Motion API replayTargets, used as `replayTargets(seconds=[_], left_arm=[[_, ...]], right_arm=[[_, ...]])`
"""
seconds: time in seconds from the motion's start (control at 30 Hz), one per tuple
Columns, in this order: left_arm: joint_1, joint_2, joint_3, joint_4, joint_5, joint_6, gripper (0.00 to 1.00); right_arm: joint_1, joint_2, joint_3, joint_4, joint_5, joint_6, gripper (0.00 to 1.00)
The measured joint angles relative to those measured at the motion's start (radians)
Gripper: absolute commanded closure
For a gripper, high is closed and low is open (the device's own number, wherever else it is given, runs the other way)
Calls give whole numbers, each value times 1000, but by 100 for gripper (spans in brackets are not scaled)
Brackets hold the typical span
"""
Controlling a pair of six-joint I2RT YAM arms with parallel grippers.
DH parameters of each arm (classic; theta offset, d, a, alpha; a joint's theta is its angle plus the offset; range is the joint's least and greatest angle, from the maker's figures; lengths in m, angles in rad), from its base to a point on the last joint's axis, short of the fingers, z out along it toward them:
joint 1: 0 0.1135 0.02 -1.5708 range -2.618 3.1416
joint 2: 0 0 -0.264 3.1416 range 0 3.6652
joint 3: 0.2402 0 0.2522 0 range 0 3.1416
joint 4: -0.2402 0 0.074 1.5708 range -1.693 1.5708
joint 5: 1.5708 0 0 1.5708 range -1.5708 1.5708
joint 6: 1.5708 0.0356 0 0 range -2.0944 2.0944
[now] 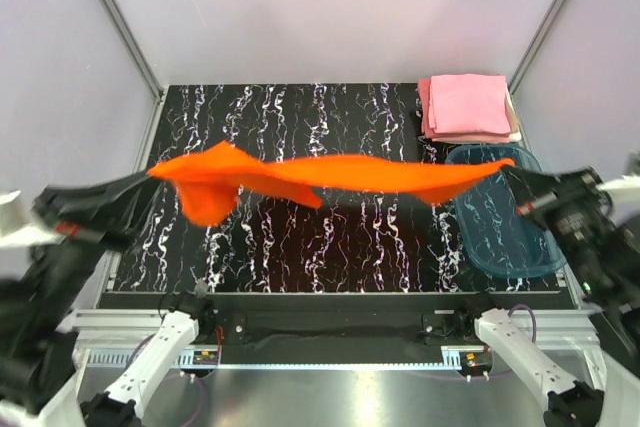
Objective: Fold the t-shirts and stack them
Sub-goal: Flatten the tshirt out
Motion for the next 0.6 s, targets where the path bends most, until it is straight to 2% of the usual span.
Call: replayTargets(seconds=[0.13, 0.3, 0.47, 0.6], left_arm=[[0, -59, 79, 24, 69, -47, 100], [0, -60, 116, 25, 76, -34, 100], [0, 2, 53, 25, 2, 90, 100], [0, 182, 17, 23, -124, 229, 100]], right_arm=[[0, -66, 63, -22, -57, 18, 100], [0, -34, 63, -21, -77, 8, 100], [0, 107, 16, 49, -55, -32, 100], [0, 280, 0, 147, -23, -69, 100]])
